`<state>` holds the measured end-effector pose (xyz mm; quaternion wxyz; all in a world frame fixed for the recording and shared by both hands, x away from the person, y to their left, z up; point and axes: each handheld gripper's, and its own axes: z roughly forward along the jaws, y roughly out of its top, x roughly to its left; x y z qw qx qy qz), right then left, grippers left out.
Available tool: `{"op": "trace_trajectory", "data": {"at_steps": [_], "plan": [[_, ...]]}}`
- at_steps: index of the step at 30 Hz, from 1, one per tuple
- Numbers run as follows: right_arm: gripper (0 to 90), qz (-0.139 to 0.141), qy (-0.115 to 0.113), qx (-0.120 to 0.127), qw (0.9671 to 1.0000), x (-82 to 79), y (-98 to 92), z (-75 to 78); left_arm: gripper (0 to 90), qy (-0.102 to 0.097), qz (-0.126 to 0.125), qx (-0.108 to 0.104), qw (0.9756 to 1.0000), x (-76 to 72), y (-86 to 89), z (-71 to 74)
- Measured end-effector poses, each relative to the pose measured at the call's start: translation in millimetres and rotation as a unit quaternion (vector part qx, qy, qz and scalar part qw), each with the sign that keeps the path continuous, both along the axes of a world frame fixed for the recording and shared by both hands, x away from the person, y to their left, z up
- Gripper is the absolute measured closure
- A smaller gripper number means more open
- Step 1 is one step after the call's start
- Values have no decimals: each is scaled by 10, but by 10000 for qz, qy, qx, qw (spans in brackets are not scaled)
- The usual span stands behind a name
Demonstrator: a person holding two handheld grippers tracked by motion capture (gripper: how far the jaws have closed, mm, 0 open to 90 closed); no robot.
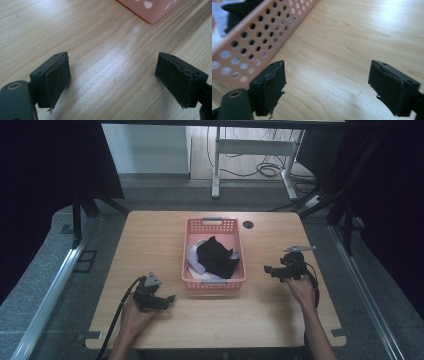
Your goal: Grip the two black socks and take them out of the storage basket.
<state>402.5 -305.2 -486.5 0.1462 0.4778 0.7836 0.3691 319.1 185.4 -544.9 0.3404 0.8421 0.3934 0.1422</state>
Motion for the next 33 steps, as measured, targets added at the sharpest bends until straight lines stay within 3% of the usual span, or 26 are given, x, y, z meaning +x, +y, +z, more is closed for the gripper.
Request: {"op": "trace_trajectory", "data": {"at_steps": [5, 8, 15, 23, 33], "plan": [[111, -45, 71, -78, 9999, 20, -18, -66, 127, -1, -1, 2, 10000, 0, 0, 0], [91, -28, -23, -244, 9997, 22, -12, -54, 127, -2, -1, 2, 10000, 0, 0, 0], [59, 13, -47, -338, 9994, 26, 20, -73, 127, -3, 0, 0, 10000, 0, -1, 0], [66, -19, -113, -145, 9998, 27, 2, -69, 127, -2, 1, -1, 10000, 0, -1, 0], [5, 11, -116, -260, 9996, 35, 52, -53, 127, -1, -3, 3, 10000, 1, -1, 0]]}}
